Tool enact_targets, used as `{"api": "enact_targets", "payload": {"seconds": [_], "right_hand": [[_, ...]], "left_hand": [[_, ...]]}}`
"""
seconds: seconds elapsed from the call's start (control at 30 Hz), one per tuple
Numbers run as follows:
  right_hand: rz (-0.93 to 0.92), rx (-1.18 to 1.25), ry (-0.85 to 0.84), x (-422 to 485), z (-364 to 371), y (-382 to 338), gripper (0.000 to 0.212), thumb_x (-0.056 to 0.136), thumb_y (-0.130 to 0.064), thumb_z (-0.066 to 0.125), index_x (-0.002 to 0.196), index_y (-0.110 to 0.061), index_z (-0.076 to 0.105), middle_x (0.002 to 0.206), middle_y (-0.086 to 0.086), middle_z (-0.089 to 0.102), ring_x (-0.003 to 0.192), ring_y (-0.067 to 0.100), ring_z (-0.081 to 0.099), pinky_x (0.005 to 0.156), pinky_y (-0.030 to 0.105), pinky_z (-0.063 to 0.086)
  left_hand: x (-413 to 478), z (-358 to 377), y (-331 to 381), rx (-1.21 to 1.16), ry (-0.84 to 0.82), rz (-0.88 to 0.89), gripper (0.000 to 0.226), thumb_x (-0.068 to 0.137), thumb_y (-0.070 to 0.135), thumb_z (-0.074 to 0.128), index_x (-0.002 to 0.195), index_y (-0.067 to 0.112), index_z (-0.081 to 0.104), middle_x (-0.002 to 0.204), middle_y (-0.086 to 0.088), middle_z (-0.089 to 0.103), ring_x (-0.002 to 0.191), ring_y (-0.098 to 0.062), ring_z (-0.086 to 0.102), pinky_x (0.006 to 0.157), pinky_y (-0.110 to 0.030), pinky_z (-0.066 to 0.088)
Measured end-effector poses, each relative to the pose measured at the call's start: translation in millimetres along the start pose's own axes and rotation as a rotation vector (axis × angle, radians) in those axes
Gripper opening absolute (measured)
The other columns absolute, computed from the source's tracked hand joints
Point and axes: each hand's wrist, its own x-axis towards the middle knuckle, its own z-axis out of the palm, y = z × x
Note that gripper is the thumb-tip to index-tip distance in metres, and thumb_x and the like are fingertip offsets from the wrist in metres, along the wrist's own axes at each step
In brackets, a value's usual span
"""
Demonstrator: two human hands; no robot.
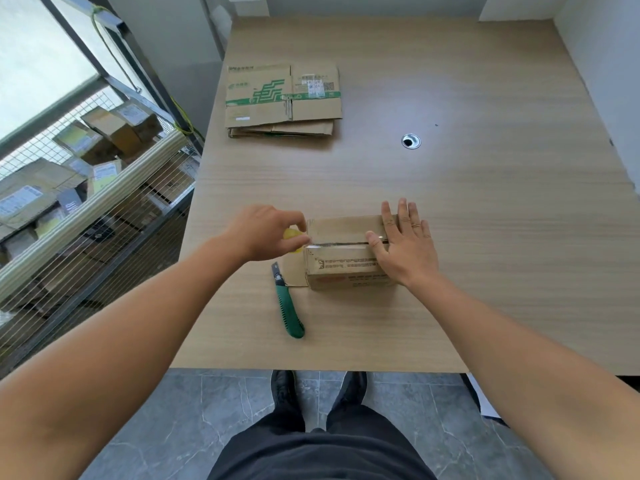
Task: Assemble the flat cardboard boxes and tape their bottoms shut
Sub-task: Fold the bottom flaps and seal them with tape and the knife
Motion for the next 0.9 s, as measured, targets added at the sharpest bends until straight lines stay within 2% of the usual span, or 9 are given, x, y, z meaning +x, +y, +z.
{"api": "enact_targets", "payload": {"seconds": [0.17,0.27,0.4,0.5,0.57,0.67,0.77,0.83,0.9], "right_hand": [[0.004,-0.032,0.007,0.1,0.7,0.5,0.076,0.093,-0.076,0.004,0.155,-0.041,-0.022,0.167,-0.001,-0.025,0.152,0.016,-0.028,0.126,0.043,-0.010],[-0.007,-0.056,0.008,1.1,2.0,1.3,0.078,0.091,-0.078,0.002,0.156,-0.041,-0.021,0.167,-0.002,-0.024,0.151,0.016,-0.030,0.126,0.043,-0.009],[0.024,-0.137,0.015,-0.4,-3.9,-4.7,0.074,0.097,-0.071,0.009,0.158,-0.038,-0.016,0.168,0.001,-0.020,0.152,0.019,-0.027,0.126,0.045,-0.009],[-0.043,-0.138,0.115,-9.6,-4.4,-33.8,0.067,0.103,-0.055,0.019,0.162,-0.031,-0.001,0.170,0.005,-0.008,0.156,0.024,-0.016,0.126,0.050,-0.002],[-0.066,-0.046,0.057,-18.1,5.0,-60.8,0.066,0.103,-0.058,0.017,0.162,-0.032,0.005,0.170,0.003,-0.007,0.157,0.024,-0.012,0.126,0.049,-0.003],[0.018,-0.066,0.027,-30.1,25.4,-77.4,0.069,0.100,-0.065,0.011,0.161,-0.037,-0.003,0.168,0.001,-0.019,0.155,0.019,-0.020,0.125,0.046,-0.010],[0.011,-0.099,0.060,-31.2,29.4,-71.8,0.071,0.096,-0.068,0.007,0.160,-0.040,-0.005,0.168,0.000,-0.020,0.154,0.016,-0.020,0.125,0.043,-0.012],[-0.033,-0.117,0.081,-27.6,29.8,-66.7,0.071,0.095,-0.069,0.007,0.160,-0.041,-0.002,0.169,0.000,-0.015,0.155,0.015,-0.016,0.125,0.040,-0.012],[-0.066,-0.145,0.112,-22.8,30.0,-61.5,0.071,0.094,-0.070,0.007,0.160,-0.042,0.001,0.170,0.001,-0.009,0.156,0.016,-0.011,0.126,0.040,-0.010]], "left_hand": [[1.7,22.7,-1.1,-0.040,-0.077,-0.066,0.042,0.095,0.063,0.045,0.130,0.042,0.053,0.077,0.003,0.065,0.075,-0.025,0.059,0.066,-0.035,0.047],[1.1,31.7,-2.3,-0.034,-0.021,-0.074,0.042,0.096,0.061,0.045,0.134,0.043,0.049,0.063,0.008,0.049,0.070,-0.025,0.057,0.060,-0.032,0.040],[3.3,41.8,-5.0,-0.057,0.009,-0.073,0.048,0.097,0.061,0.043,0.143,0.050,0.041,0.087,-0.004,0.070,0.091,-0.031,0.067,0.065,-0.033,0.038],[2.6,46.3,-6.8,-0.096,0.022,-0.082,0.049,0.097,0.060,0.044,0.145,0.052,0.040,0.097,-0.003,0.074,0.096,-0.029,0.067,0.065,-0.033,0.039],[2.2,48.6,-7.0,-0.113,0.032,-0.083,0.049,0.097,0.060,0.044,0.145,0.053,0.040,0.099,-0.002,0.075,0.097,-0.030,0.067,0.068,-0.034,0.043],[4.3,53.4,-11.3,-0.133,0.020,-0.034,0.050,0.097,0.062,0.042,0.146,0.053,0.037,0.098,-0.004,0.074,0.095,-0.030,0.067,0.072,-0.036,0.048],[5.2,53.1,-22.6,-0.221,-0.094,0.064,0.053,0.097,0.063,0.037,0.149,0.057,0.027,0.091,-0.001,0.072,0.088,-0.026,0.066,0.076,-0.038,0.050],[6.1,51.4,-30.5,-0.361,-0.180,0.092,0.051,0.098,0.061,0.039,0.147,0.059,0.028,0.084,0.010,0.073,0.085,-0.014,0.065,0.083,-0.036,0.050],[10.6,52.3,-36.4,-0.431,-0.218,0.115,0.048,0.098,0.058,0.045,0.144,0.060,0.033,0.072,0.016,0.071,0.079,-0.001,0.062,0.082,-0.030,0.048]]}}
